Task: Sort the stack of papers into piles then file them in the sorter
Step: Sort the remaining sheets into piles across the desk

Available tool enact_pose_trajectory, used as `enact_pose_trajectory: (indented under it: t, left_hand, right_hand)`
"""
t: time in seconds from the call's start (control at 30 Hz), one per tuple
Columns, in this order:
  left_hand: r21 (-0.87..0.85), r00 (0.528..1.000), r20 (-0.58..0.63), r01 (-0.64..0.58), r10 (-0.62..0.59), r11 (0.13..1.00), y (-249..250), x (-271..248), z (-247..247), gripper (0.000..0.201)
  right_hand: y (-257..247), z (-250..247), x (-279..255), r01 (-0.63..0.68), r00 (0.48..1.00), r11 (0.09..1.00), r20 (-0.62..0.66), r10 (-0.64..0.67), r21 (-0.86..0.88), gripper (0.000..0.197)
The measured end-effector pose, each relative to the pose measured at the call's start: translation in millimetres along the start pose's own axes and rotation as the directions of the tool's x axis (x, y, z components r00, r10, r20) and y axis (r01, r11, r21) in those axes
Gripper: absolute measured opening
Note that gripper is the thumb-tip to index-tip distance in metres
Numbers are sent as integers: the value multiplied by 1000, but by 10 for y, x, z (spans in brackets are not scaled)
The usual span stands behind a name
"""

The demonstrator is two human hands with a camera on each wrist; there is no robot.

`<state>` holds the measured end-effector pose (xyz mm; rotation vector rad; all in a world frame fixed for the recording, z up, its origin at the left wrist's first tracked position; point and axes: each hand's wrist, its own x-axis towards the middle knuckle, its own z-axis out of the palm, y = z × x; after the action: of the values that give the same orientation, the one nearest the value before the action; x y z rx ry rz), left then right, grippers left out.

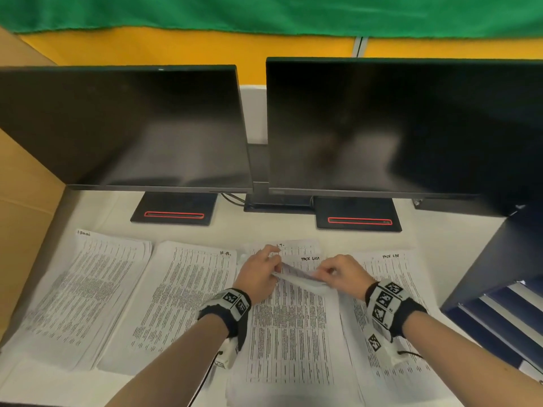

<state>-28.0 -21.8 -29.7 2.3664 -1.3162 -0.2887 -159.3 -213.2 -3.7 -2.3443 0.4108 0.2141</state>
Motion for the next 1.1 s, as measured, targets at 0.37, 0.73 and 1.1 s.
enact_pose_trajectory:
  t: [0.37,0.73,1.1]
  left_hand:
    - [-30,1000,-25,3,-4,1000,-5,-52,27,18]
    - [-110,999,-5,51,-52,993,-16,-72,-60,22]
    - [-131,994,8,108,-108,985,-1,10,-157,21]
  right_hand:
    - [-34,-7,291,-251,968,954,-42,247,-167,14]
    - [-97,184,-3,-338,941,845,184,285,415,25]
    - [540,8,115,-597,782,566,255,569,569,47]
